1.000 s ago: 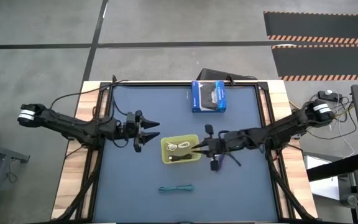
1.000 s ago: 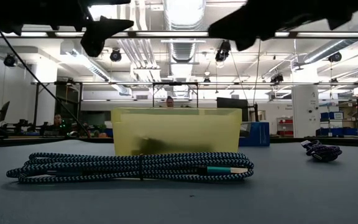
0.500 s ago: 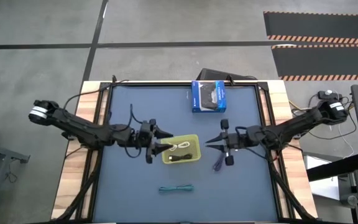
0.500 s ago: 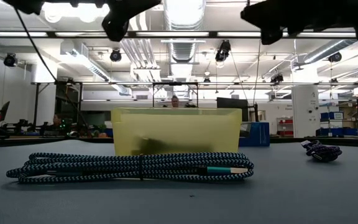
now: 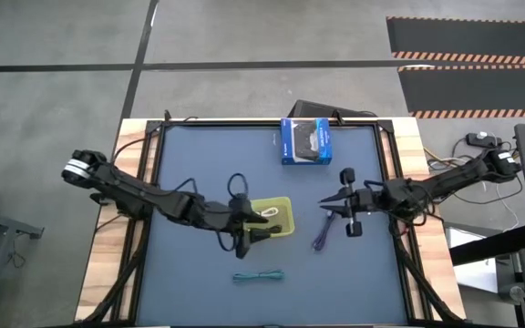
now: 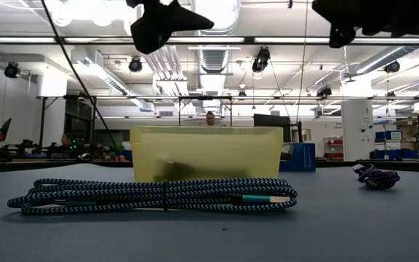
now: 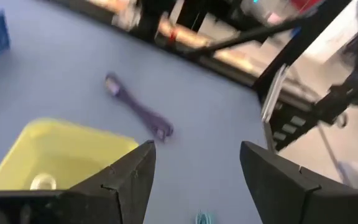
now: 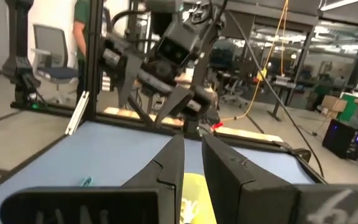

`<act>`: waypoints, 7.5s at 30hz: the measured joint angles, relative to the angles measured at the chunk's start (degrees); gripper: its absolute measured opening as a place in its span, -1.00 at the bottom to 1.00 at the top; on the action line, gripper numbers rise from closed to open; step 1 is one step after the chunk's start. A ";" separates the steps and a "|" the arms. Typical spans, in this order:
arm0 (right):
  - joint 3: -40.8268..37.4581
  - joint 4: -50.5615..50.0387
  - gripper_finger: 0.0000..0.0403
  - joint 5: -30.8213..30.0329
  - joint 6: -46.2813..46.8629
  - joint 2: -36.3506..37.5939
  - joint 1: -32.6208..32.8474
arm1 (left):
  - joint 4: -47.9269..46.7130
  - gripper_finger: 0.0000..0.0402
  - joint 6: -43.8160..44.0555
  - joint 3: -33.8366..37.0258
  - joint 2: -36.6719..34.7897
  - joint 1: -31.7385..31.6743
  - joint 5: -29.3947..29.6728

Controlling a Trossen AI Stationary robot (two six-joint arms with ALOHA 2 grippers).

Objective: Pick and place USB-C Cables
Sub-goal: Put the blue charger cable into the yellow bin

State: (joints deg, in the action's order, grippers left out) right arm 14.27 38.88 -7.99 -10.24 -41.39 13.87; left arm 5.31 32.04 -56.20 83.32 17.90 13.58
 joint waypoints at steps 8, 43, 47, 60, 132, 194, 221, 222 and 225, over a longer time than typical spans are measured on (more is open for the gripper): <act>-3.07 -0.17 -0.76 -0.04 0.18 6.40 0.00 | -20.52 0.09 5.41 -13.12 5.52 1.72 -2.44; -3.47 -6.11 -0.76 -1.16 1.16 8.61 0.00 | -49.84 -0.12 13.89 -36.01 31.06 11.09 -7.21; -3.47 -6.08 -0.76 -1.16 1.11 8.61 0.00 | -49.72 -0.17 12.28 -35.66 32.81 11.09 -6.99; -3.47 -6.07 -0.76 -1.14 1.65 8.61 -0.01 | -48.86 -0.18 12.66 -35.75 38.48 11.35 -5.52; -3.47 -7.09 -0.76 -1.12 2.73 8.61 -0.02 | -49.54 -0.97 12.66 -39.72 34.22 10.28 -14.17; -3.47 -7.35 -0.76 -1.14 2.12 8.70 -0.02 | -65.46 -0.92 -14.44 -41.65 32.47 -13.78 -3.69; -3.47 -8.37 -0.76 -1.16 1.68 8.72 -0.02 | -59.40 -0.92 -14.48 -34.98 32.47 -13.74 -2.66; -3.47 -8.36 -0.76 -1.16 1.68 8.72 0.00 | -59.29 -0.91 -14.46 -34.98 32.47 -13.74 -2.41; -3.47 -8.37 -0.76 -1.16 1.68 8.72 0.00 | -58.18 -0.91 -14.69 -34.96 32.47 -13.74 -2.27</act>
State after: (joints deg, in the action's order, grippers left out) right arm 10.81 30.51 -9.15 -8.56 -32.67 13.87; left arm -52.87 17.35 -91.15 115.79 4.16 11.31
